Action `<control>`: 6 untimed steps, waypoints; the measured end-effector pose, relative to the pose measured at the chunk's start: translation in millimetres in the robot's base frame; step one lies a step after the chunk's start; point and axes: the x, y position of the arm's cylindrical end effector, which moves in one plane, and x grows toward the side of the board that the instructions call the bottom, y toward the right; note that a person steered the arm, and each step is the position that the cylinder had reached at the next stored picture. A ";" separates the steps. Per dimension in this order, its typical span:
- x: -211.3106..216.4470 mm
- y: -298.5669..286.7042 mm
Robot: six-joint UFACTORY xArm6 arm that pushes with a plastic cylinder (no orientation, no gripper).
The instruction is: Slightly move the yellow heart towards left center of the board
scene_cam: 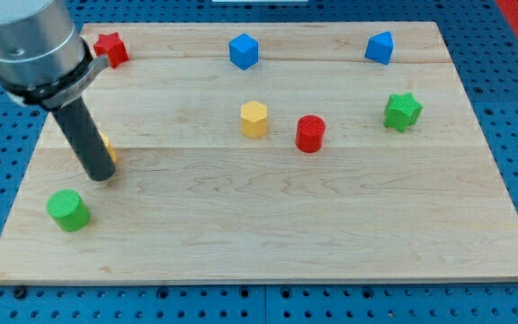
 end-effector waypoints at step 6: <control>-36.0 -38.8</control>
